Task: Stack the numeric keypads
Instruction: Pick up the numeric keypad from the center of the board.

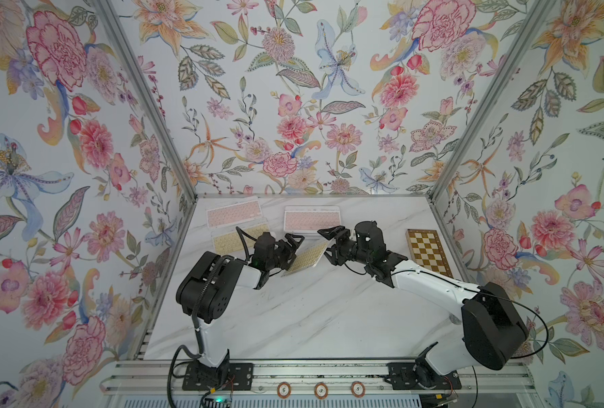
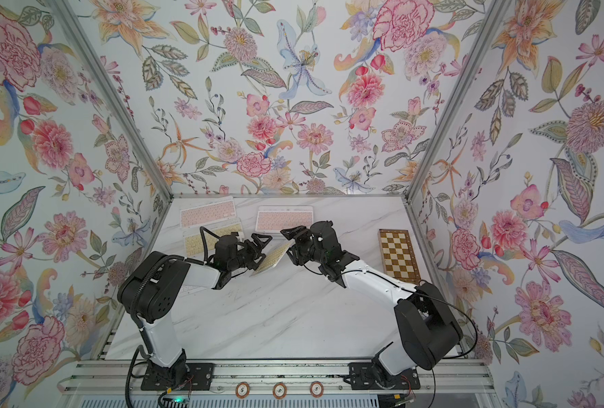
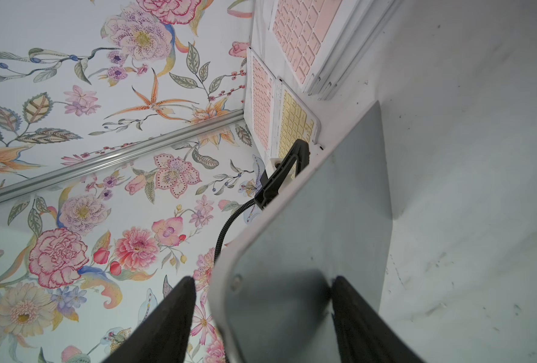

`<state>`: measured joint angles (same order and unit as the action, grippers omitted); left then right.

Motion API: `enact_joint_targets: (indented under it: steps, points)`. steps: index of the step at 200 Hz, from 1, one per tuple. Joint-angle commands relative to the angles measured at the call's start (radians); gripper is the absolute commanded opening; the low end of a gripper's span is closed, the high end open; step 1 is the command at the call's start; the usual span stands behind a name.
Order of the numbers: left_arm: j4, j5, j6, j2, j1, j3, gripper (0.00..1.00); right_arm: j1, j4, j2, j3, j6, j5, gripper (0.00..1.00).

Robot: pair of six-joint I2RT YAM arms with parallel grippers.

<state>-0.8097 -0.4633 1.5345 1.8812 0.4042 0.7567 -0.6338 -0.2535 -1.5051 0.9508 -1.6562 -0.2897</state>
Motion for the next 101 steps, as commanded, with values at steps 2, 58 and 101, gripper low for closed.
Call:
enact_joint_targets:
  steps: [2,58,101]
  points:
    - [-0.023,0.002,-0.001,0.001,-0.007,-0.021,0.99,0.016,0.085,-0.011,0.074,0.131,-0.066,0.70]
    - [-0.015,0.003,-0.010,-0.018,-0.016,-0.030,0.99,0.044,0.238,-0.004,0.141,0.312,-0.129,0.60]
    - [-0.013,0.006,-0.008,-0.029,-0.017,-0.036,0.99,0.044,0.317,0.016,0.144,0.411,-0.121,0.45]
